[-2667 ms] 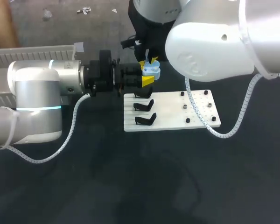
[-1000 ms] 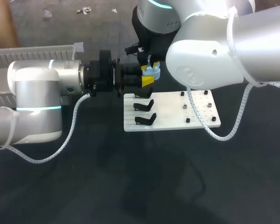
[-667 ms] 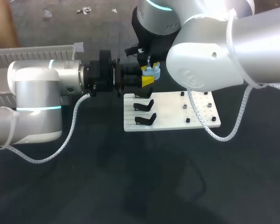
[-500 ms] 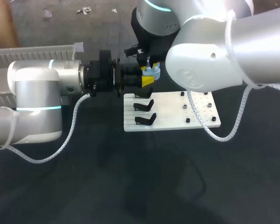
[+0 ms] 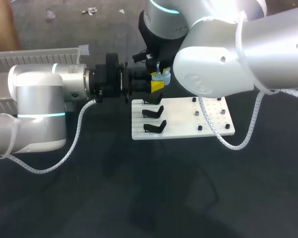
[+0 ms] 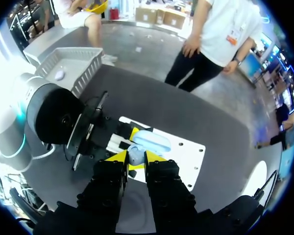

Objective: Pick up each earbud case from the left stands, insert the matching earbuds, close the lid, and place the case in the box.

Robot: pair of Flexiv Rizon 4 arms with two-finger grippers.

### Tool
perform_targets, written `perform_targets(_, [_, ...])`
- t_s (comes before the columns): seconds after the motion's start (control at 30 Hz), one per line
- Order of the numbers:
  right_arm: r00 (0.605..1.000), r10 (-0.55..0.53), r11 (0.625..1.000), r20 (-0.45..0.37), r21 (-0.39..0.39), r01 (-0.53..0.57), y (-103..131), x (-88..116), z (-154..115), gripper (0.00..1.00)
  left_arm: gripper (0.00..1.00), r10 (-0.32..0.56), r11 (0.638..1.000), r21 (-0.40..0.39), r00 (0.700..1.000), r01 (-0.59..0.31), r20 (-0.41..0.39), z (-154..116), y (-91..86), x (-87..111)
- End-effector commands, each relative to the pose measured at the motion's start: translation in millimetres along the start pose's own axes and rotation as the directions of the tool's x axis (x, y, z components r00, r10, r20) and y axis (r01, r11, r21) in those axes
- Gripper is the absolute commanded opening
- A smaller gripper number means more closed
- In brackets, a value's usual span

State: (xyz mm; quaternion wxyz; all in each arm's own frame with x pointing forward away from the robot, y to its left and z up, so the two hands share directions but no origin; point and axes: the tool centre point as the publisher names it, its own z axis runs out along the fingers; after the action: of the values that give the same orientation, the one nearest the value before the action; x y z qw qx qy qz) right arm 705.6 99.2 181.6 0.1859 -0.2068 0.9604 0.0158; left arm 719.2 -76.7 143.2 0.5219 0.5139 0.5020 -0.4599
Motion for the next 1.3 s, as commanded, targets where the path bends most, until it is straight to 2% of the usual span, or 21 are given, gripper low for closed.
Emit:
perform_targets(0.03, [1.000,-0.011,1.000,-0.011,0.010,0.011,1.9,-2.9,1.9,0.00,0.00,0.004,1.000,-0.007,1.000,-0.004,0.004,-0.2,-1.5,0.1])
perform_targets(0.87, [0.999,-0.024,0.999,-0.021,0.047,0.025,0.8,1.4,3.9,0.00,0.00,0.004,1.000,-0.007,1.000,-0.004,0.004,-0.2,-1.5,0.1])
perform_targets(0.9, [0.999,-0.024,0.999,-0.021,0.049,0.025,0.7,1.5,3.9,0.02,0.00,0.004,1.000,-0.007,1.000,-0.004,0.004,-0.2,-1.5,0.1])
perform_targets(0.93, [0.999,-0.024,0.998,-0.022,0.049,0.025,0.6,1.6,3.9,0.13,0.00,0.004,1.000,-0.007,1.000,-0.004,0.004,-0.2,-1.5,0.1])
perform_targets(1.07, [0.999,-0.025,0.998,-0.023,0.051,0.026,0.4,1.6,3.8,0.28,0.00,0.004,1.000,-0.007,1.000,-0.004,0.004,-0.2,-1.5,0.1])
perform_targets(1.3, [0.999,-0.027,0.998,-0.021,0.051,0.028,1.0,1.2,3.4,0.25,0.00,0.004,1.000,-0.007,1.000,-0.004,0.004,-0.2,-1.5,0.1])
